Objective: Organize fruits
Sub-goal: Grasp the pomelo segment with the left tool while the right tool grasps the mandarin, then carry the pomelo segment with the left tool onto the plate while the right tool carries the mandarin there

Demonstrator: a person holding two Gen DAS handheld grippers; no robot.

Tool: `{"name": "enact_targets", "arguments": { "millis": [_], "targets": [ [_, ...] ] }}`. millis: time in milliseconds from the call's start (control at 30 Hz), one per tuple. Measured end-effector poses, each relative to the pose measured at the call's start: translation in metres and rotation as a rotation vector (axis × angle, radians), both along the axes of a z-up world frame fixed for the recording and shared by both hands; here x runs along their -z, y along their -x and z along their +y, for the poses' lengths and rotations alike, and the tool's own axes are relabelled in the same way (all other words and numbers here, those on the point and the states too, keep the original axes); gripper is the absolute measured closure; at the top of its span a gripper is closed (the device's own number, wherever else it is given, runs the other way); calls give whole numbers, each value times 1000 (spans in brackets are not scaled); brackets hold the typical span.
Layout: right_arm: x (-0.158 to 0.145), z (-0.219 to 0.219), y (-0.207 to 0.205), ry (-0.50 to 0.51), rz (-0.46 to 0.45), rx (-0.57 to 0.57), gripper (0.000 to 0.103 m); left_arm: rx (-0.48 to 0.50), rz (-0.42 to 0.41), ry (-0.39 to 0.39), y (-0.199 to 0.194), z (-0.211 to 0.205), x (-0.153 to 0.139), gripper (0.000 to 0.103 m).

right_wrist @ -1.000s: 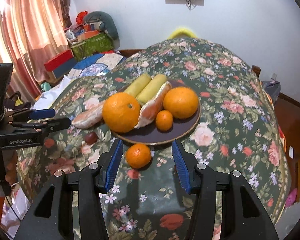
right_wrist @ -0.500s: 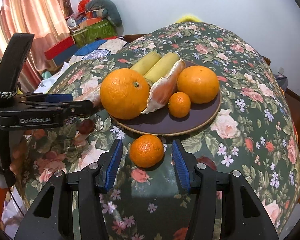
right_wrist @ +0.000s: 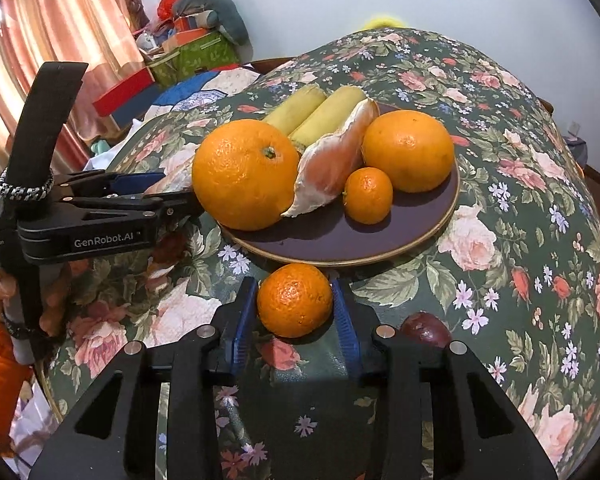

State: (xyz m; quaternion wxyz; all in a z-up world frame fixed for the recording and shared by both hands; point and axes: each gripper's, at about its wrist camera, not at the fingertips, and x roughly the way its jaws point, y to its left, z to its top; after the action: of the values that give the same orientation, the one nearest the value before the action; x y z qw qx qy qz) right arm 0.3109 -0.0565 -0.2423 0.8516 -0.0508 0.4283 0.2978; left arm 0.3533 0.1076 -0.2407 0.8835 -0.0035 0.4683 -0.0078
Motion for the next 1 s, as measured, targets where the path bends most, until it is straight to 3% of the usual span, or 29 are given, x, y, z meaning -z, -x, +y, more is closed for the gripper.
{"name": "enact_targets", "arguments": {
  "millis": [233, 933, 1000],
  "targets": [
    [-6, -2, 6, 8, -26, 6, 69, 9, -20, -13, 17, -7, -11, 59],
    [-56, -31, 16, -55, -132, 71, 69, 30, -209, 29, 69, -31, -91, 63],
    [-60, -35, 15, -56, -146, 82, 69, 42, -221, 37, 68, -35, -95, 68]
  ]
}}
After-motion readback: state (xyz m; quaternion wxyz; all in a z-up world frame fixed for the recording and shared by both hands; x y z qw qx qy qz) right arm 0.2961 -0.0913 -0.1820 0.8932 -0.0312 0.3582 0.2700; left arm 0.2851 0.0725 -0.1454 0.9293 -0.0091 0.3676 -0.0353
